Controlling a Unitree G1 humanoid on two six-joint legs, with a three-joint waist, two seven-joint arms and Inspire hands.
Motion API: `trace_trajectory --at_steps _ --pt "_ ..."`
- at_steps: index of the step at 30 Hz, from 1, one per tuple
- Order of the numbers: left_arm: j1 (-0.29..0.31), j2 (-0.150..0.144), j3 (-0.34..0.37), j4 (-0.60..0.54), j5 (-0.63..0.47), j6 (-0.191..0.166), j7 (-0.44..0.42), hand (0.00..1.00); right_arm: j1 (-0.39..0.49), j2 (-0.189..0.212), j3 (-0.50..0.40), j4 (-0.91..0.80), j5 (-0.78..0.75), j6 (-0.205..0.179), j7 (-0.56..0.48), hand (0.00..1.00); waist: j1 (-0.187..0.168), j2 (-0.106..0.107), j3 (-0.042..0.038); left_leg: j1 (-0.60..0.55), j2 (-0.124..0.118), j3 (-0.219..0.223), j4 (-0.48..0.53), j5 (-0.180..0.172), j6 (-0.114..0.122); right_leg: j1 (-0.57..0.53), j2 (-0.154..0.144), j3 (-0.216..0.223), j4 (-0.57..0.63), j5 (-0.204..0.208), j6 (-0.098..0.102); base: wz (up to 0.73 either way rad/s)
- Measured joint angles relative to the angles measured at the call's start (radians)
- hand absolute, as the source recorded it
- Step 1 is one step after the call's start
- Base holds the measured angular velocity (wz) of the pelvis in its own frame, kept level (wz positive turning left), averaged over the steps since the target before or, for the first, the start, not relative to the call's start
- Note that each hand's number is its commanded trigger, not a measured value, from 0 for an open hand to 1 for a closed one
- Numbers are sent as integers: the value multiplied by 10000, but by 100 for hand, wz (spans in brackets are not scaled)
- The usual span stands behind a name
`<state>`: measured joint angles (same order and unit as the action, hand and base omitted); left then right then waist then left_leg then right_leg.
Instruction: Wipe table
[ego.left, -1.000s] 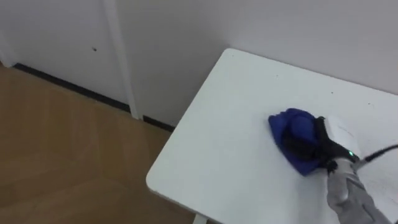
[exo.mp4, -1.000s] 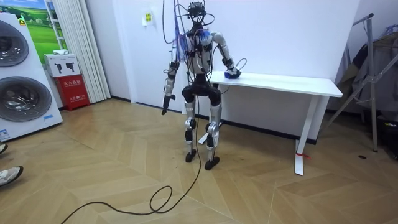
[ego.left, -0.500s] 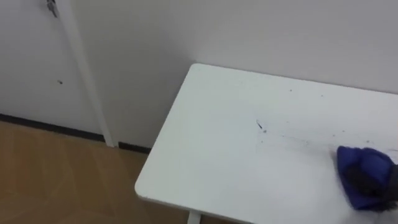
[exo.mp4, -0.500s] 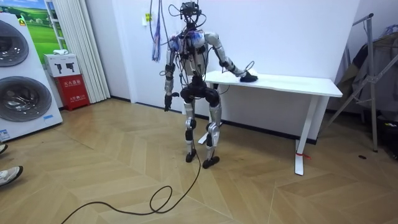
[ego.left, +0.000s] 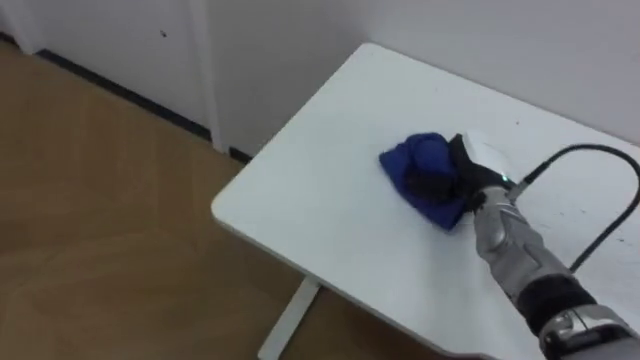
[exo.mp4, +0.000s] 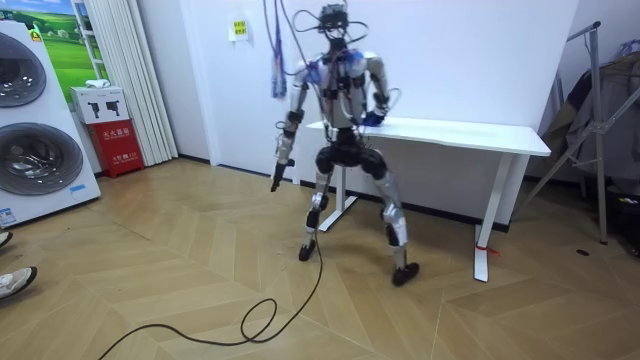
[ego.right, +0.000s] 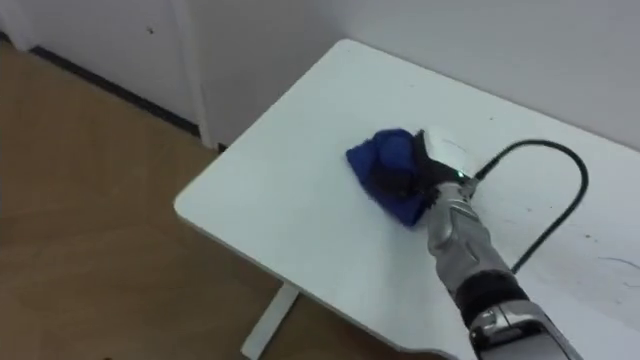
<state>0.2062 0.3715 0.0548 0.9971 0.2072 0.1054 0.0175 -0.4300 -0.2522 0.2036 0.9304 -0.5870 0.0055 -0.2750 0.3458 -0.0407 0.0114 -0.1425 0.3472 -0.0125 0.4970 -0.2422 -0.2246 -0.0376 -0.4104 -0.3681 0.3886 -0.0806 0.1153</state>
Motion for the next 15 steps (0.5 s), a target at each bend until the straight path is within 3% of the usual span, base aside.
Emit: trace_trajectory --at_steps 1,2,3,4,5,6,8,9,11,12,15 --pt "-1 15 218 -29 -94 -22 96 0 278 -149 -148 -60 51 -215 -65 100 -210 73 -92 137 470 -178 -191 137 -5 -180 247 -283 887 -545 970 19" --pt "84 -111 201 -23 -312 -50 131 0 767 -285 -405 -162 314 -289 -74 100 -399 177 -220 322 930 -67 -432 538 760 -193 596 -583 1527 -1246 415 34" --pt "147 -183 201 -27 -356 -56 129 0 1065 -342 -558 -285 386 -283 -63 100 -573 205 -301 337 943 136 -530 779 918 -110 693 -735 1590 -1442 368 40" --pt "220 -409 207 -43 -351 -54 137 0 1580 -495 -831 -579 417 -284 -79 100 -859 104 -257 373 793 830 -329 942 855 -7 964 -835 1529 -1669 32 35" --pt "295 -588 214 -48 -206 -36 138 0 1927 -490 -1099 -845 456 -255 -76 100 -1006 105 -238 320 493 1322 50 870 886 124 1242 -888 1168 -1638 -208 15" --pt "303 -669 210 -47 -173 -22 143 0 2001 -504 -1143 -931 503 -253 -62 100 -1057 115 -214 304 301 1552 259 728 967 177 1320 -896 944 -1575 -326 -23" --pt "322 -928 207 -165 -163 -6 131 0 1876 -534 -1269 -1321 486 -92 311 100 -1047 169 -108 297 -1094 2115 945 -226 1547 170 1758 -826 382 -1381 -886 -54" --pt "321 -984 208 -251 -174 -7 128 0 1857 -543 -1270 -1473 483 -27 398 100 -967 239 -62 329 -1495 2297 908 -416 1719 152 1873 -699 317 -1356 -934 -61" --pt "370 -1213 211 -571 -249 -7 132 0 1535 -523 -1170 -1679 483 54 502 100 -753 456 -13 386 -2821 2589 53 -674 2434 -214 2273 -300 248 -1307 -1077 -67" --pt "400 -1256 216 -601 -319 -5 136 0 1501 -510 -1164 -1726 458 16 502 100 -717 473 -23 502 -3025 2599 -263 -534 2831 -351 2376 -96 251 -1310 -1134 -73" --pt "650 -1375 232 -709 -862 113 167 0 1526 -466 -1129 -1844 320 -223 482 100 -663 393 -22 878 -3139 2607 -1189 -119 2781 -470 2826 414 -209 -1209 -1462 -43"
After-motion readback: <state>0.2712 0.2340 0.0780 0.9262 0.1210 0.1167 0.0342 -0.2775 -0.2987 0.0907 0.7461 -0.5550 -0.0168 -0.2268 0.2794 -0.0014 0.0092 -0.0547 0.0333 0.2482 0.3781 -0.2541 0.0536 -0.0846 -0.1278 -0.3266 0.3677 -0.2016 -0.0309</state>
